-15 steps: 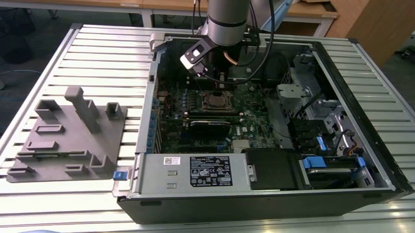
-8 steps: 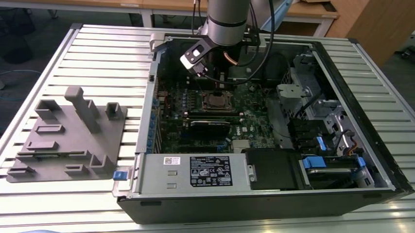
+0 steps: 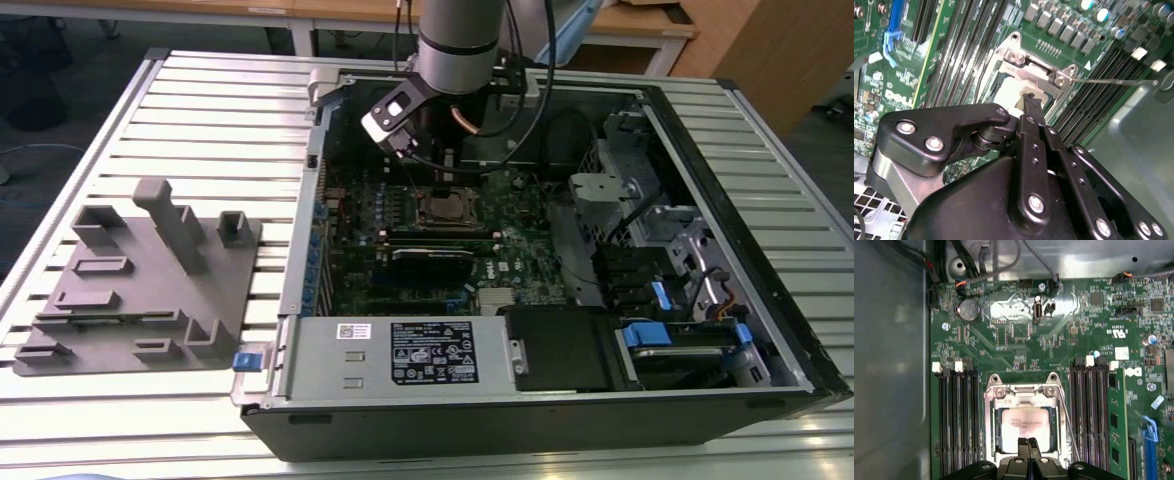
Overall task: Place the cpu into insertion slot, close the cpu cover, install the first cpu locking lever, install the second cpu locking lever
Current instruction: 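Install the first cpu locking lever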
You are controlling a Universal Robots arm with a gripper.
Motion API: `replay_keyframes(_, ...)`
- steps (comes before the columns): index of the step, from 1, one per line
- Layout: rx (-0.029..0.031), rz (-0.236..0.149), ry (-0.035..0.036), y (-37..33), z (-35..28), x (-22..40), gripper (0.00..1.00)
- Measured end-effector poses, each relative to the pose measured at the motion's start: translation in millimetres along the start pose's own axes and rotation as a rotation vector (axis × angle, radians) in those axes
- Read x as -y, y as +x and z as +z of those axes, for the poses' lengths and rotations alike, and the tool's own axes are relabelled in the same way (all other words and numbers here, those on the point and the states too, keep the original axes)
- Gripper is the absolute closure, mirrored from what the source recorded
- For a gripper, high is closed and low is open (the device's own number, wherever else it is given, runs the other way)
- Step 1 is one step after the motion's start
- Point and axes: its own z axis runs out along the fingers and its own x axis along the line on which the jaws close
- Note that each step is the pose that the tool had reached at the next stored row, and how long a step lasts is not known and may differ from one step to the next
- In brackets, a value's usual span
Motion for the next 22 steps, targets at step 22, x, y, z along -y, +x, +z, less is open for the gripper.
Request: replay_keyframes(22, -0.0002, 0.000, -0.0021, -1.2, -10.9, 22.2, 0.89)
